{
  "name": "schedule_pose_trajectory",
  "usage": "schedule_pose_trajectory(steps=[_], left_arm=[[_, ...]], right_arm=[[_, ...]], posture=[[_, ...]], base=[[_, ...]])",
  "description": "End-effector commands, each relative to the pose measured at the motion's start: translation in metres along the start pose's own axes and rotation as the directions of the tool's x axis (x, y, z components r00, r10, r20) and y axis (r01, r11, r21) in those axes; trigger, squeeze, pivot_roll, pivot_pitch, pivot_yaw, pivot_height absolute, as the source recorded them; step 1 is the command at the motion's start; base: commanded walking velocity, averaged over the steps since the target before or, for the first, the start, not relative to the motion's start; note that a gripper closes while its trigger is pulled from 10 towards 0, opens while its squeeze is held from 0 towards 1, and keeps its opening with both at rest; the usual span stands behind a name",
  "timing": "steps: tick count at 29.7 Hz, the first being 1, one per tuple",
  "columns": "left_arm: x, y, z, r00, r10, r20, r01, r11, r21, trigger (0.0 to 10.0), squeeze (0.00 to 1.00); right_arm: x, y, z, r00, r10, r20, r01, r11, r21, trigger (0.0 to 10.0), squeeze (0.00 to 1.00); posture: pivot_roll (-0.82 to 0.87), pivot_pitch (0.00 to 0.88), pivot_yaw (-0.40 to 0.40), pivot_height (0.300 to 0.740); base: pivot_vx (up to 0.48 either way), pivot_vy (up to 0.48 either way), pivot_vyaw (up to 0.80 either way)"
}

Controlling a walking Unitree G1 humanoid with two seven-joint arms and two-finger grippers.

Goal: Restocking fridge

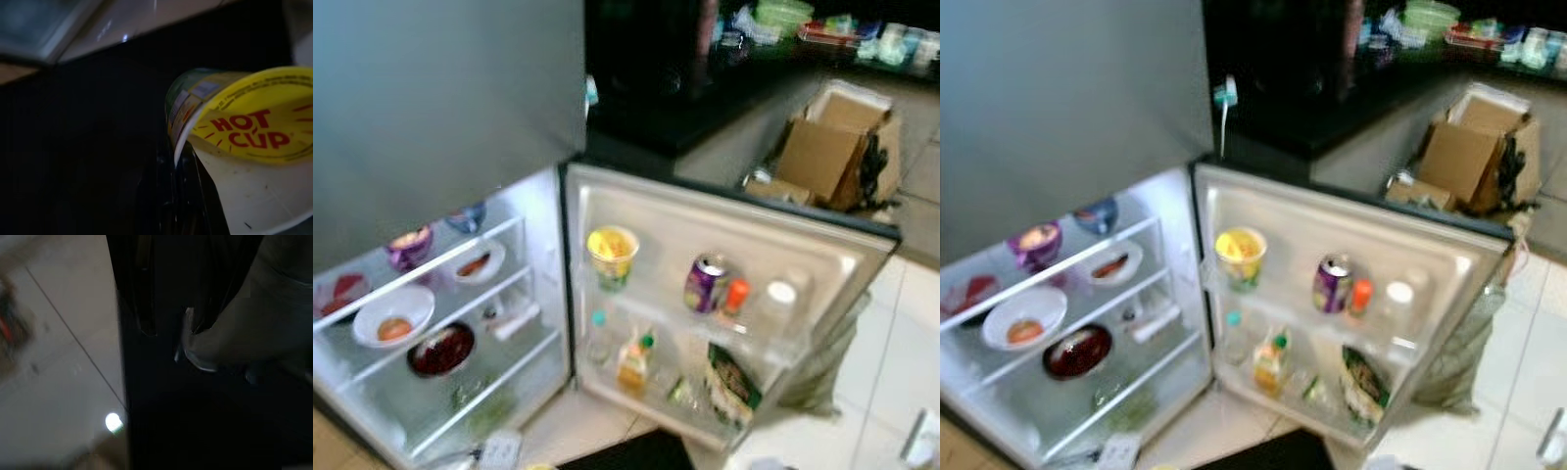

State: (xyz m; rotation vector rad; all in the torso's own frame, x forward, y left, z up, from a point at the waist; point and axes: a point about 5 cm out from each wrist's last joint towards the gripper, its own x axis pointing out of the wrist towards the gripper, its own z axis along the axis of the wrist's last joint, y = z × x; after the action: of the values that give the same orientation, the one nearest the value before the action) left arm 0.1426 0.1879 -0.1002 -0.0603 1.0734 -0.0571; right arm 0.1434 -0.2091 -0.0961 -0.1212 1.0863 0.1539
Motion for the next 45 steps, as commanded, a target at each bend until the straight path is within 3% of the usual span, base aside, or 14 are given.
schedule_pose_trajectory(steps=[1,15,30,45], left_arm=[[0.0008,-0.0028,0.0015,1.0,-0.007,0.003,0.007,1.0,0.002,10.0,0.0],[0.0008,-0.0035,0.0011,1.0,-0.012,0.005,0.012,1.0,0.003,10.0,0.0],[0.0008,-0.0043,0.0014,1.0,-0.02,0.006,0.02,1.0,0.015,10.0,0.0],[0.0008,-0.0028,0.0031,1.0,-0.011,0.017,0.011,1.0,0.004,10.0,0.0]], right_arm=[[-0.0035,-0.0089,-0.0098,0.999,-0.027,-0.033,0.027,1.0,0.006,10.0,0.0],[-0.0037,-0.0085,-0.011,0.999,-0.025,-0.035,0.025,1.0,0.005,10.0,0.0],[-0.0036,-0.0093,-0.0096,0.999,-0.025,-0.03,0.025,1.0,0.001,10.0,0.0],[-0.0039,-0.0088,-0.0123,0.999,-0.016,-0.046,0.016,1.0,0.01,10.0,0.0]], posture=[[-0.05,0.0,0.014,0.74],[-0.05,0.0,0.013,0.74],[-0.05,0.0,0.012,0.74],[-0.05,0.0,0.016,0.74]], base=[[0.255,0.0,0.0],[0.091,0.0,0.0],[0.0,-0.464,0.0],[0.0,0.0,-0.14]])
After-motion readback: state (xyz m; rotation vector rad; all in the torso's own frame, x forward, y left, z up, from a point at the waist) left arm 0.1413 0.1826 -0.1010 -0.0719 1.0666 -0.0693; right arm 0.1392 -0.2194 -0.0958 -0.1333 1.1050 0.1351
